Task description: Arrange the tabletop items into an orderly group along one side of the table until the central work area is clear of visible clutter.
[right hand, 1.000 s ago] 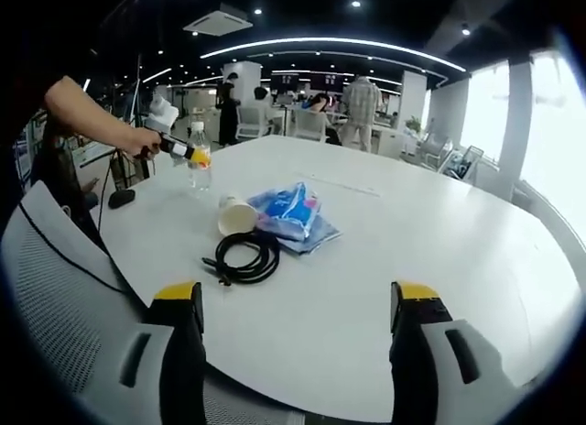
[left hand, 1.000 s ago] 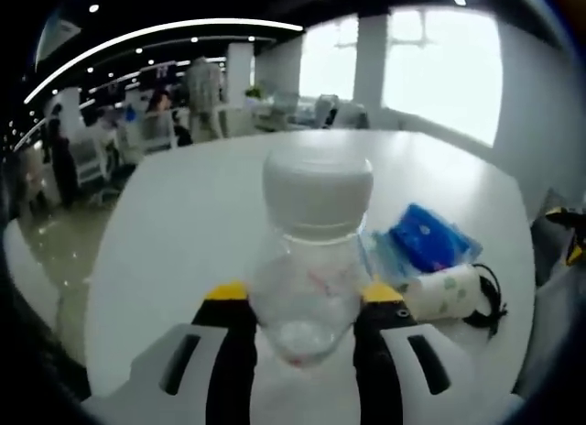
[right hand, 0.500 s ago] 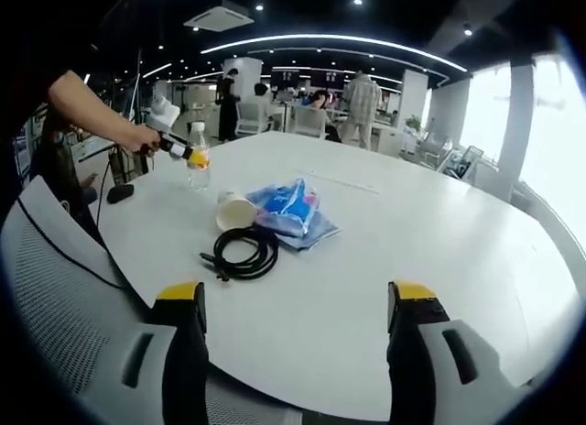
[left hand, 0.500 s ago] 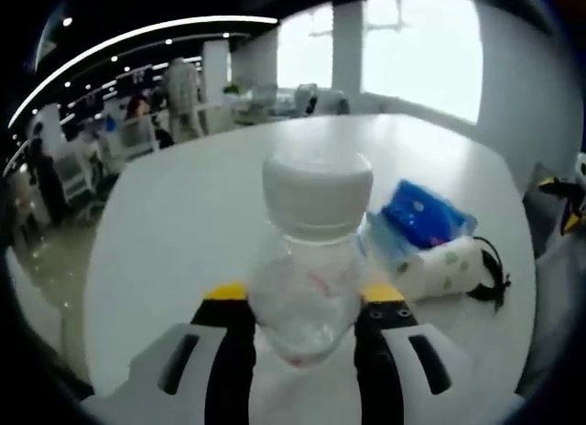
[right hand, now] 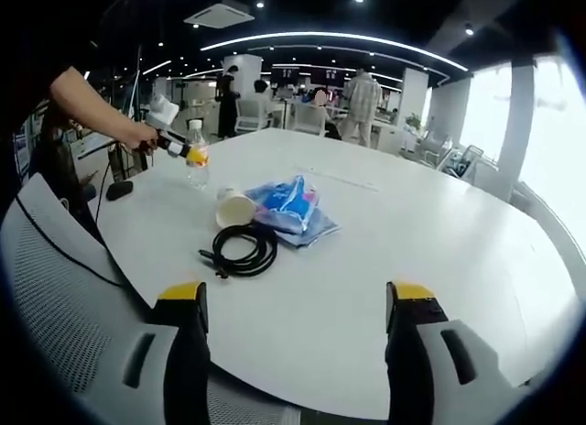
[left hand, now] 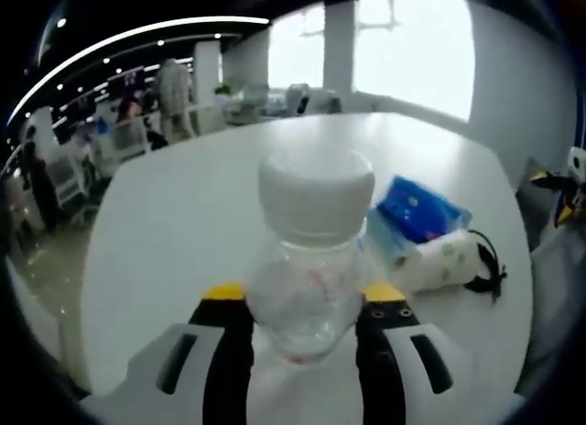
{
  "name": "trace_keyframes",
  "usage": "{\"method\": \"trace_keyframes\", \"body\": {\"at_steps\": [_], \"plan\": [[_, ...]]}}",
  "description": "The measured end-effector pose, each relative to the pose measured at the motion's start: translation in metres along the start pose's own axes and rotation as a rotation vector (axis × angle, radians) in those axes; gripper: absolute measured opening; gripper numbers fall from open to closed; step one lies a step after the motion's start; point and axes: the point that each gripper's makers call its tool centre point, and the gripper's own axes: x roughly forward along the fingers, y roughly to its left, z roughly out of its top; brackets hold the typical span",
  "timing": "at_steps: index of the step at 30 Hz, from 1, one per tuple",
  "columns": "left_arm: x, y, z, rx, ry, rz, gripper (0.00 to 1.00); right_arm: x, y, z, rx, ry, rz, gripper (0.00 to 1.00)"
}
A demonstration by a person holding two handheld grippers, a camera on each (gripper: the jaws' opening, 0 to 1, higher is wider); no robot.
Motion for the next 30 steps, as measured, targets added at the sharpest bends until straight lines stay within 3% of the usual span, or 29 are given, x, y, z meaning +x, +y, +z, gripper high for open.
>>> {"method": "trace_keyframes", "body": {"at_steps": [23, 30], "plan": [[-0.0018, -0.0024, -0.0035, 0.117, 0.057, -0.100, 0.42, 0.0004, 0.0010, -0.0041, -0.009, 0.021, 0.006, 0.78], [-0.0035, 0.0021, -0.0059, 0.122, 0.086, -0.082, 0.44, 0.0005, 0.0011, -0.0041, -0.012, 0.022, 0.007, 0.77]]}}
